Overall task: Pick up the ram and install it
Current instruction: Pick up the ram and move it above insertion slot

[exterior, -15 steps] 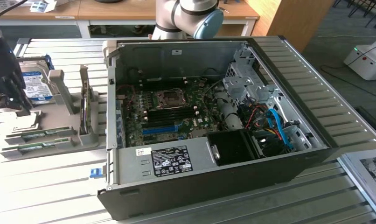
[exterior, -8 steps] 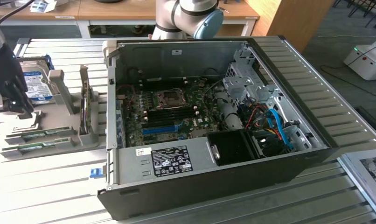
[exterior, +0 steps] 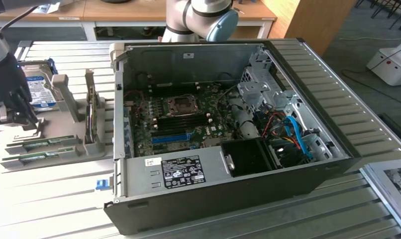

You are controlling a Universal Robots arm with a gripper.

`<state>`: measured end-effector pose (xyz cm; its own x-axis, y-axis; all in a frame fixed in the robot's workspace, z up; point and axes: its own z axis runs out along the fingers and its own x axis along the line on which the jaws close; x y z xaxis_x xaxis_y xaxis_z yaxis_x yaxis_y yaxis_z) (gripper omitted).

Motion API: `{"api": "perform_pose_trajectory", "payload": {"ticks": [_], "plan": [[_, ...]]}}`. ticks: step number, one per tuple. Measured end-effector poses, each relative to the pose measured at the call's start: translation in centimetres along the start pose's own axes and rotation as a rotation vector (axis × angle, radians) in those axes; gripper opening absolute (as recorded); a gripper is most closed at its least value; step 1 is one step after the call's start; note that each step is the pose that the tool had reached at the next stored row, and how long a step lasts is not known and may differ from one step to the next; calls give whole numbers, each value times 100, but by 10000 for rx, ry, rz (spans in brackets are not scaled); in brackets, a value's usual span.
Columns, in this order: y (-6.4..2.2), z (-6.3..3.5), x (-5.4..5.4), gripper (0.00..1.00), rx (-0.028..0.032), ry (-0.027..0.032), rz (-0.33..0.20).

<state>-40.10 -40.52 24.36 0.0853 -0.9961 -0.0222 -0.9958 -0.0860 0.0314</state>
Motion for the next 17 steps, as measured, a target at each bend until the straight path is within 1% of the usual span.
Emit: {"api": "perform_pose_trajectory", "payload": {"ticks": [8,17], "plan": [[1,13,4,24,-1,0,2],[9,11,87,24,-1,1,0]]}}
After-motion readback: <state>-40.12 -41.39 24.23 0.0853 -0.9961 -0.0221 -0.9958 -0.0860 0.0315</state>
